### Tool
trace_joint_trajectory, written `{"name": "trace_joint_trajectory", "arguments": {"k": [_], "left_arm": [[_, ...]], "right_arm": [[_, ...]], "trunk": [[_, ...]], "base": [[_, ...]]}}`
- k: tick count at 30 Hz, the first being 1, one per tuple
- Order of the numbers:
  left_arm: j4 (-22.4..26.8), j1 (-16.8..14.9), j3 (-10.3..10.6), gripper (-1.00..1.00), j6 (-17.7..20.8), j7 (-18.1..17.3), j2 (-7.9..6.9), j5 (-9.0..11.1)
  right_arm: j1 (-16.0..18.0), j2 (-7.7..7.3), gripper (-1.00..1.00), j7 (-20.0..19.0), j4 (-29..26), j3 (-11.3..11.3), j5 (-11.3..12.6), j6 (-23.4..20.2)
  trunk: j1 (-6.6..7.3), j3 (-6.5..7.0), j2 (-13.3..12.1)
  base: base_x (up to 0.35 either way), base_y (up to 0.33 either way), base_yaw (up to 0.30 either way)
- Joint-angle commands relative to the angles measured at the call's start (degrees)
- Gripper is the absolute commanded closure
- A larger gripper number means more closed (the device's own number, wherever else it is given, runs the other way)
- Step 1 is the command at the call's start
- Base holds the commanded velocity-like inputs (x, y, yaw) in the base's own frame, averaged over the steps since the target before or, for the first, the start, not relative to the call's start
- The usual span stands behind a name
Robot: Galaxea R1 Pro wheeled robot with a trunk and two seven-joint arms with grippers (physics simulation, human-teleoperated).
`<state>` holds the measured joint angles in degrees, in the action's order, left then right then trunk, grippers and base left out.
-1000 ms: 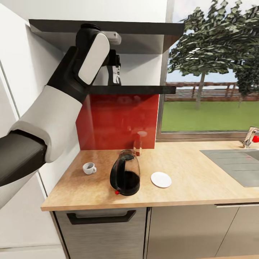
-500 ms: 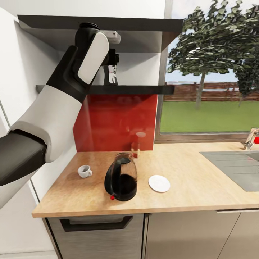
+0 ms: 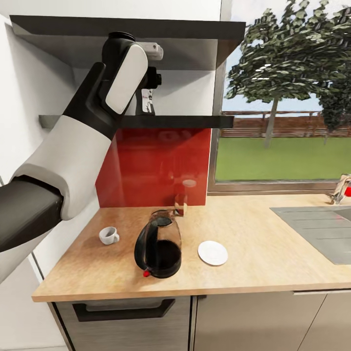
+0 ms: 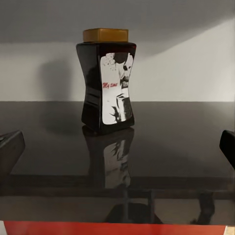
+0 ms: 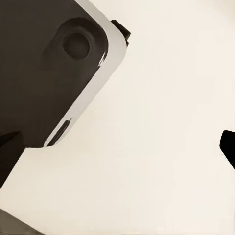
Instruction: Set up a coffee station on the kitchen countertop: keep the coffee maker on the countertop, move the bottle of coffee from the kitchen shelf to the counter next to the coffee maker, place a paper coffee filter on top of the coffee maker, put the saucer next to the coffee maker with the coffee cup on the saucer, and place the electric kettle next to the coffee maker.
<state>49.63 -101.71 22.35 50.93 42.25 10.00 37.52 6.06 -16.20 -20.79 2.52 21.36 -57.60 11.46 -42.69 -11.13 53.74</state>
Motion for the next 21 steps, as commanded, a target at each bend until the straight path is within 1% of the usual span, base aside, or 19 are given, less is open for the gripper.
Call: {"name": "trace_joint_trajectory", "arguments": {"k": [1, 4, 6, 7, 12, 14, 21], "left_arm": [[0.01, -0.07, 0.08, -1.00, 0.05, 0.55, 0.00, 0.54], [0.02, -0.07, 0.07, -1.00, 0.05, 0.55, 0.00, 0.54], [0.02, -0.07, 0.07, -1.00, 0.05, 0.55, 0.00, 0.54], [0.01, -0.07, 0.06, -1.00, 0.05, 0.55, 0.00, 0.54], [0.02, -0.07, 0.06, -1.00, 0.05, 0.55, 0.00, 0.54], [0.02, -0.07, 0.06, -1.00, 0.05, 0.55, 0.00, 0.54], [0.03, -0.07, 0.06, -1.00, 0.05, 0.55, 0.00, 0.54]], "right_arm": [[-0.51, 0.21, -1.00, 0.18, 0.23, 0.52, -2.23, 0.22], [-1.73, 0.94, -1.00, 0.68, 0.27, 0.52, -4.36, 0.28], [-2.21, 1.22, -1.00, 1.86, 0.28, 0.52, -5.09, 0.30], [-2.46, 1.37, -1.00, 3.08, 0.33, 0.52, -5.47, 0.29], [-2.73, 1.69, -1.00, 4.22, 0.37, 0.55, -5.79, 0.24], [-2.76, 1.82, -1.00, 4.30, 0.37, 0.56, -5.82, 0.23], [-2.80, 2.02, -1.00, 4.51, 0.38, 0.57, -5.85, 0.23]], "trunk": [[-0.01, -0.08, 0.06], [-0.01, -0.08, 0.06], [-0.01, -0.08, 0.06], [-0.01, -0.08, 0.06], [-0.01, -0.08, 0.06], [-0.01, -0.08, 0.06], [-0.01, -0.08, 0.06]], "base": [[0.016, -0.004, 0.000], [0.082, -0.002, 0.000], [0.212, -0.001, 0.000], [0.138, 0.000, 0.000], [0.133, 0.000, 0.000], [0.238, 0.000, 0.000], [0.128, 0.000, 0.000]]}}
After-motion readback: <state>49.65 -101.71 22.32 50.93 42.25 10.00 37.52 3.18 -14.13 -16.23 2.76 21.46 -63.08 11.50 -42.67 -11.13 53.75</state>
